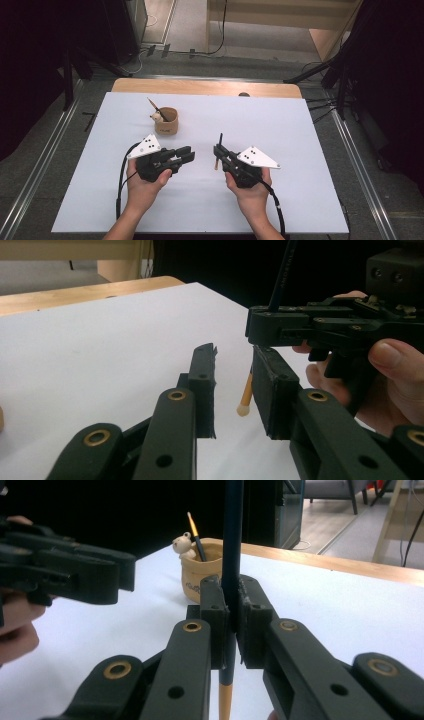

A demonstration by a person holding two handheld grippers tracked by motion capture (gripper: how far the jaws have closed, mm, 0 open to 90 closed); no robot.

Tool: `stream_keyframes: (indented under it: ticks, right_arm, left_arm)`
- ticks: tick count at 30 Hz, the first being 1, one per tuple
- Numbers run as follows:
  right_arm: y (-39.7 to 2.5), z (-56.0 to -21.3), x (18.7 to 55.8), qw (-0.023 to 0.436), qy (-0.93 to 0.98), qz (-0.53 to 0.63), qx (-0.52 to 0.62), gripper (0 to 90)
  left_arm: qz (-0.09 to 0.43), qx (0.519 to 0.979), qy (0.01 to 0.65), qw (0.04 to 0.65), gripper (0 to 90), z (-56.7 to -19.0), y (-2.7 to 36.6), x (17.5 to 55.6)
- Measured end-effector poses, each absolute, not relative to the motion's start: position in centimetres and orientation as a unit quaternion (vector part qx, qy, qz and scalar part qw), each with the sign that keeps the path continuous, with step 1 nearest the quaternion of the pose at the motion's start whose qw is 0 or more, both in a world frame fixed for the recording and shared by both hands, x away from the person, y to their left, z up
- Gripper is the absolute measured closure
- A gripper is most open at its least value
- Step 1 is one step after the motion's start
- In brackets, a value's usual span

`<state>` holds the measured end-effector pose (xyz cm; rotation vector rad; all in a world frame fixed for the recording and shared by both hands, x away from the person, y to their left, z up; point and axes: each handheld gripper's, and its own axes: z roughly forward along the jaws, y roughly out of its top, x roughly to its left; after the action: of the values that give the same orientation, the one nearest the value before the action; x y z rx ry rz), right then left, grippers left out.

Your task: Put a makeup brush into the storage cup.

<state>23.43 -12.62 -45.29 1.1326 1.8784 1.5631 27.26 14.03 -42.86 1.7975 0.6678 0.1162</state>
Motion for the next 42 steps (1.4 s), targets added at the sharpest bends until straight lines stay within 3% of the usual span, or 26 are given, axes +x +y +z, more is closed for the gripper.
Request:
stream_keyframes:
  ticks: [8,25,42]
  right_arm:
    - [-11.8,-44.9,23.2,0.258,0.719,0.524,0.377,85.1]
    - [-10.6,-44.9,23.1,0.318,0.768,0.455,0.319,85.1]
    - [-9.6,-45.1,23.0,0.379,0.806,0.38,0.25,85.1]
  left_arm:
    - [0.047,0.774,0.283,0.564,65.9,-42.7,13.9,27.3]
    - [0.053,0.779,0.284,0.557,63.7,-41.7,14.6,27.3]
    - [0.036,0.791,0.272,0.546,67.6,-41.0,14.3,27.0]
